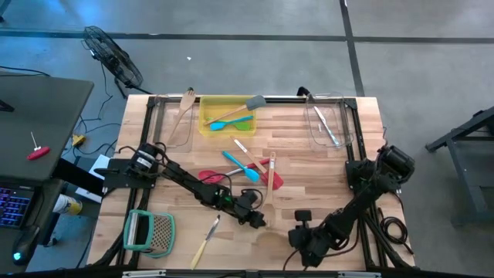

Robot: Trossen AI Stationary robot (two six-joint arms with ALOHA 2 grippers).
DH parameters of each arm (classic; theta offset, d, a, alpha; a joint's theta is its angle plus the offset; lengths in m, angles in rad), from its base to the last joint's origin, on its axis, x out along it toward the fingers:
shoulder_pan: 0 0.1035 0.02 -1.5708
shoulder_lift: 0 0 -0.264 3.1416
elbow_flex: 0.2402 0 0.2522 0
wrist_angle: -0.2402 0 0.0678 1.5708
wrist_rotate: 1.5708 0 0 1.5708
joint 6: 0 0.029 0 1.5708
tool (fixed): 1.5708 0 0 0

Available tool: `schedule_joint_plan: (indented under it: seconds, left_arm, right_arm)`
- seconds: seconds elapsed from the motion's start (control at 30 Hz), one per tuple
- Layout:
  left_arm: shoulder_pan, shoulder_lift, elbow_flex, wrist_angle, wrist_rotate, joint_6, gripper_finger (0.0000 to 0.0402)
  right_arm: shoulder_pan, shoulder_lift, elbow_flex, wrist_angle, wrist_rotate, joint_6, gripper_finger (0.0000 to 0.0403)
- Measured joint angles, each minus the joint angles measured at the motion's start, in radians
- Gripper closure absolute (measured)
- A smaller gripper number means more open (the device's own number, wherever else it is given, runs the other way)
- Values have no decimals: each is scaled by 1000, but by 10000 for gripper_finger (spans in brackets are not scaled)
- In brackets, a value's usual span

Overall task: Pick & Place Kitchen Items
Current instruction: Put the wooden serving spoon into the left transparent bin

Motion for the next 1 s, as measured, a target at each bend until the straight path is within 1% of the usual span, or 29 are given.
schedule_joint_plan:
  seconds: [0.2,0.33,0.53,0.63,0.77,1.0]
  left_arm:
    - [0,-4,-3,91,23,7,208]
    - [-1,-43,0,158,39,51,208]
    - [-24,-103,1,149,30,106,208]
    - [-47,-112,6,233,31,146,208]
    - [-77,-110,5,337,31,158,208]
    - [-93,-109,5,322,19,156,208]
  right_arm:
    - [55,-1,35,8,56,-6,336]
    - [102,-1,66,33,118,-48,336]
    - [164,-2,140,31,197,-114,336]
    - [186,-3,168,37,231,-155,336]
    - [182,-3,182,37,240,-181,336]
    - [144,-3,184,38,233,-193,336]
